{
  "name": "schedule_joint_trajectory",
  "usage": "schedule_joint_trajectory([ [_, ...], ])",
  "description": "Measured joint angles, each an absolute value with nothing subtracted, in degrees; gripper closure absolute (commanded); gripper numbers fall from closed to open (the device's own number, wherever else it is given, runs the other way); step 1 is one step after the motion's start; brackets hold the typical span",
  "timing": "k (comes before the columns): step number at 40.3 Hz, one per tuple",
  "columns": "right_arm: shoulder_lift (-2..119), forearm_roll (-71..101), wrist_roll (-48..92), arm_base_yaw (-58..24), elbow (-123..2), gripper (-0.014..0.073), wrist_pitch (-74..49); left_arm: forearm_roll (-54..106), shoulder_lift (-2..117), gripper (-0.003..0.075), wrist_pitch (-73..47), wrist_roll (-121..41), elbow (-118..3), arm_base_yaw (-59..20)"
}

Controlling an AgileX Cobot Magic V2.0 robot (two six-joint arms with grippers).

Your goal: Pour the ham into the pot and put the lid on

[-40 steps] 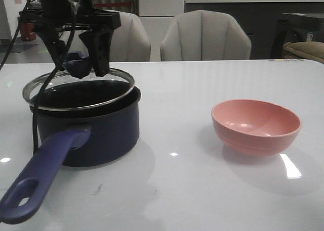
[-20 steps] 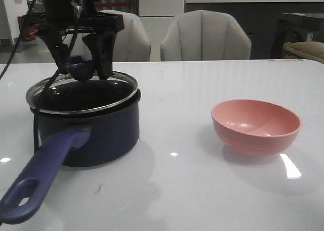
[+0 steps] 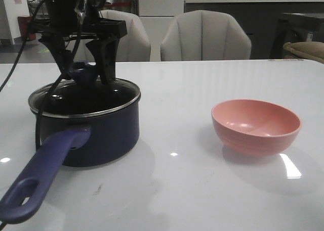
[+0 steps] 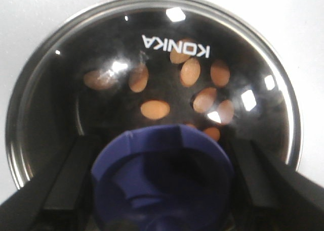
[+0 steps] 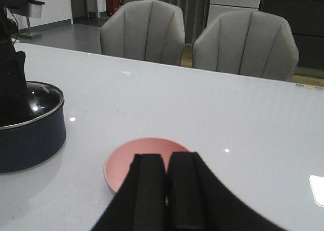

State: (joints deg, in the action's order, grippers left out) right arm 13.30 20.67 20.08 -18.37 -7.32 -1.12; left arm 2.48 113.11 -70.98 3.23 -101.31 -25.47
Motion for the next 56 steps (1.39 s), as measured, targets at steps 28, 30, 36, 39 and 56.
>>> schedule_joint_trajectory([
  [28, 13.30, 20.67, 20.08, -18.37, -7.32, 0.0445, -1.12, 2.48, 113.71, 0.0083, -70.98, 2.91, -104.61, -25.47],
  [30, 13.30, 20.67, 20.08, -18.37, -7.32, 0.0445, -1.12, 2.48, 113.05, 0.0083, -70.88, 2.91, -104.99, -25.47],
  [36, 13.30, 20.67, 20.08, -18.37, -7.32, 0.0445, -1.12, 2.48, 108.79, 0.0083, -70.99, 1.25, -104.82, -25.47],
  [39, 13.30, 20.67, 20.08, -18.37, -7.32, 0.0445, -1.12, 2.08, 105.55, 0.0083, -71.10, 0.90, -104.01, -25.47],
  [56, 13.30, 20.67, 20.08, -18.37, -7.32, 0.0445, -1.12, 0.00, 79.12, 0.0083, -64.63, 0.54, -84.22, -25.47],
])
